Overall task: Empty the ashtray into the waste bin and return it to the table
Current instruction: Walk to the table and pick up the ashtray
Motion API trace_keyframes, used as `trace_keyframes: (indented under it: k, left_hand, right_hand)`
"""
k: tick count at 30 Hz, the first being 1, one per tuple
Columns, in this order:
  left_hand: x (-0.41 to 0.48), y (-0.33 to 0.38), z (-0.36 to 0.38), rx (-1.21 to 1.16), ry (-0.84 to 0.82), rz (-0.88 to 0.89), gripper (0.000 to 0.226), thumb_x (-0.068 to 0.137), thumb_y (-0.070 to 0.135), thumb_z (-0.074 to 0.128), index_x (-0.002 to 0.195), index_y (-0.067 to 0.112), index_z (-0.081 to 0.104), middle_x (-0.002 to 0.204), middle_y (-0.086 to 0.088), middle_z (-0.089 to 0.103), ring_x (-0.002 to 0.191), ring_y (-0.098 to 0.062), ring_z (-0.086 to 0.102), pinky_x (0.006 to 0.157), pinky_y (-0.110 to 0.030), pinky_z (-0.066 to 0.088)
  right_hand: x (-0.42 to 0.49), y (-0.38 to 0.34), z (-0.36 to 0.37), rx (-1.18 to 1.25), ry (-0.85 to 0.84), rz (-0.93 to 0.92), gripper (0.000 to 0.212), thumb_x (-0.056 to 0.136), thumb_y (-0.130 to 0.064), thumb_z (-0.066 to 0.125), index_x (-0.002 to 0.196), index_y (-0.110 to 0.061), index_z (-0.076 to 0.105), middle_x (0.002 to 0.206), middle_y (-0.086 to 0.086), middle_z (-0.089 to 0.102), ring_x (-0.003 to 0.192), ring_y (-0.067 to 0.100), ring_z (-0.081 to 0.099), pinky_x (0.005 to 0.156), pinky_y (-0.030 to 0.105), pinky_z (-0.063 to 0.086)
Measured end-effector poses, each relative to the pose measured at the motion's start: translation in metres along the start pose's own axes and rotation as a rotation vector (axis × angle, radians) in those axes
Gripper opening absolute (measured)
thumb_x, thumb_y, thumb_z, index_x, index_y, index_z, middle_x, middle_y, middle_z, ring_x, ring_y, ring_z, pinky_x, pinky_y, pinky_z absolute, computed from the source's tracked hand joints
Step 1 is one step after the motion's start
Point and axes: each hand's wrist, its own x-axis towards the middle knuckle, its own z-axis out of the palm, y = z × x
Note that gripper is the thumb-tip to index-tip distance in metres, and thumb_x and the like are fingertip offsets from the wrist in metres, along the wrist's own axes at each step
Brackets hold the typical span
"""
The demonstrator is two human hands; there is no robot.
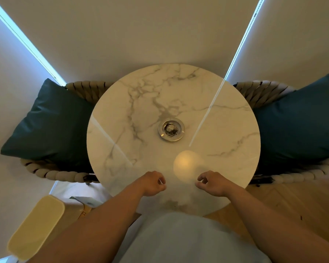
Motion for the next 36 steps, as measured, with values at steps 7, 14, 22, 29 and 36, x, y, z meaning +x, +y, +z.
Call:
trace_keyframes:
  k: [7, 14, 22, 29, 36]
  left_hand:
    - [0.036, -0.025, -0.040, -0.051, -0.011, 0.060, 0.031, 0.091, 0.035, 0.064, 0.115, 0.016, 0.068, 0.117, -0.005, 0.068, 0.107, -0.018, 0.064, 0.096, -0.031, 0.050]
    - [0.063, -0.028, -0.063, -0.069, -0.006, 0.078, 0.031, 0.090, 0.035, 0.065, 0.115, 0.017, 0.068, 0.117, -0.004, 0.068, 0.107, -0.019, 0.063, 0.096, -0.031, 0.050]
    - [0.083, -0.016, -0.085, -0.124, 0.094, 0.009, 0.031, 0.088, 0.033, 0.068, 0.114, 0.017, 0.068, 0.112, -0.004, 0.069, 0.102, -0.019, 0.064, 0.092, -0.028, 0.049]
    - [0.091, -0.003, -0.095, -0.113, 0.121, -0.067, 0.045, 0.079, 0.032, 0.080, 0.118, 0.017, 0.064, 0.113, -0.002, 0.066, 0.100, -0.017, 0.064, 0.095, -0.033, 0.051]
    - [0.104, 0.003, -0.102, -0.074, 0.221, -0.148, 0.049, 0.075, 0.038, 0.080, 0.118, 0.024, 0.061, 0.116, 0.003, 0.065, 0.100, -0.016, 0.062, 0.094, -0.036, 0.051]
  right_hand:
    - [0.032, -0.040, -0.013, 0.028, 0.026, 0.086, 0.048, 0.096, -0.045, 0.057, 0.130, -0.011, 0.061, 0.124, 0.008, 0.067, 0.115, 0.023, 0.061, 0.096, 0.030, 0.046]
    - [0.052, -0.057, -0.028, -0.007, 0.015, 0.112, 0.049, 0.095, -0.047, 0.057, 0.129, -0.013, 0.062, 0.122, 0.007, 0.067, 0.114, 0.022, 0.062, 0.095, 0.030, 0.046]
    - [0.085, -0.055, -0.069, -0.039, 0.040, 0.051, 0.048, 0.095, -0.045, 0.058, 0.129, -0.012, 0.062, 0.120, 0.008, 0.068, 0.112, 0.023, 0.062, 0.093, 0.029, 0.045]
    - [0.111, -0.055, -0.096, 0.007, 0.050, -0.018, 0.049, 0.095, -0.043, 0.058, 0.132, -0.010, 0.061, 0.123, 0.010, 0.068, 0.117, 0.025, 0.061, 0.096, 0.031, 0.045]
    - [0.129, -0.049, -0.110, 0.062, 0.080, -0.028, 0.046, 0.094, -0.040, 0.060, 0.130, -0.010, 0.061, 0.119, 0.011, 0.069, 0.114, 0.026, 0.062, 0.092, 0.030, 0.045]
